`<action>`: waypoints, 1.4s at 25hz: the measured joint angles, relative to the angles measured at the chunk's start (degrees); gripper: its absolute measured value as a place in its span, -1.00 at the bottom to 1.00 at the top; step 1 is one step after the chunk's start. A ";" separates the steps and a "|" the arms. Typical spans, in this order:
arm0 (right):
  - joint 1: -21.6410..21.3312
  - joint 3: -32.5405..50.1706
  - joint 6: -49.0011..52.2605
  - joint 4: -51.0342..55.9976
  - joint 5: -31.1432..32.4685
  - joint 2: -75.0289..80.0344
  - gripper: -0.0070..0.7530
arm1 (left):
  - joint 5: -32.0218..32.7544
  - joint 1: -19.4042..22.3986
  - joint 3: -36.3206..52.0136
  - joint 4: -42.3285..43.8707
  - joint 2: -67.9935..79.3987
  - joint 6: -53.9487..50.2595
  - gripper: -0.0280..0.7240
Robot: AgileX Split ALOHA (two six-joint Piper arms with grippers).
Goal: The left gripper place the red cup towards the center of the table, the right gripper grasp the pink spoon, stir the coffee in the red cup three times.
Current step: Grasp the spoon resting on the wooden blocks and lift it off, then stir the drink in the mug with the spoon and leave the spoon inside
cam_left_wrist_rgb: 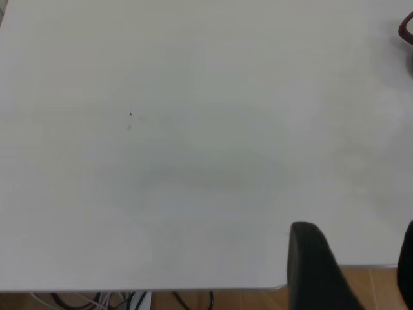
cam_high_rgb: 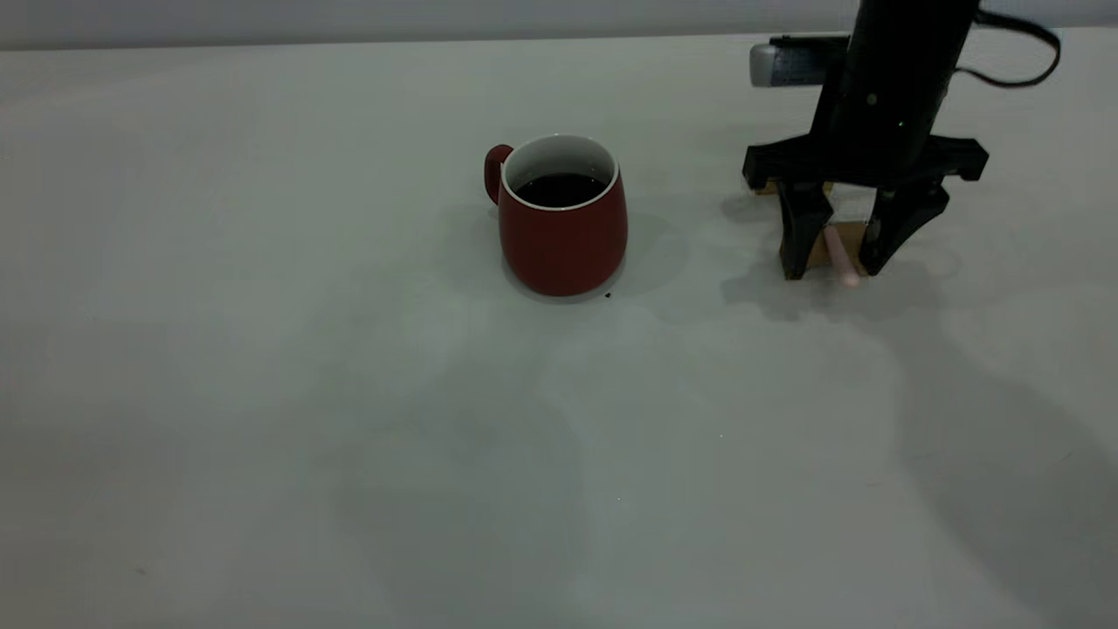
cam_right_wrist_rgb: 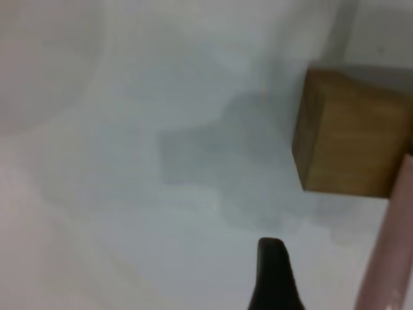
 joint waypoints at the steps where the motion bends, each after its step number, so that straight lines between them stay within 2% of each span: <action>1: -0.05 0.00 0.00 0.12 -0.13 0.53 0.55 | 0.00 0.00 0.00 0.00 0.00 0.00 0.12; 4: -0.31 0.00 0.00 0.04 -0.67 2.12 0.54 | 0.00 0.00 0.00 0.00 0.00 0.00 0.12; 7: -0.42 0.00 0.00 -1.49 -1.33 2.25 0.38 | 0.00 0.00 0.00 0.00 0.00 0.00 0.12; 10: -0.42 -0.07 0.22 -3.99 -1.17 2.25 -0.04 | 0.00 0.00 0.00 0.00 0.00 0.00 0.12; 13: -0.49 -0.07 0.64 -6.27 -0.89 2.25 -0.67 | 0.00 0.00 0.00 0.00 0.00 0.00 0.12; 17: -0.49 -0.08 1.04 -6.89 2.22 0.71 -0.67 | 0.00 0.00 0.00 0.00 0.00 0.00 0.12; 20: -0.51 -0.08 1.35 -4.77 8.06 -4.65 -0.67 | 0.00 0.00 0.00 0.00 0.00 0.00 0.12; 22: -0.56 -0.08 1.81 0.38 12.16 -9.59 -0.67 | 0.00 0.00 0.00 0.00 0.00 0.00 0.12; 25: -0.56 -0.08 1.40 13.09 16.38 -13.87 -0.67 | 0.00 0.00 0.00 0.00 0.00 0.00 0.12; 31: -0.56 -0.03 -7.45 48.27 22.73 -12.23 -0.67 | 0.00 0.00 0.00 0.00 0.00 0.00 0.12; 35: -0.51 -0.03 -9.02 66.41 24.35 -11.64 -0.67 | 0.00 0.00 0.00 0.00 0.00 0.00 0.12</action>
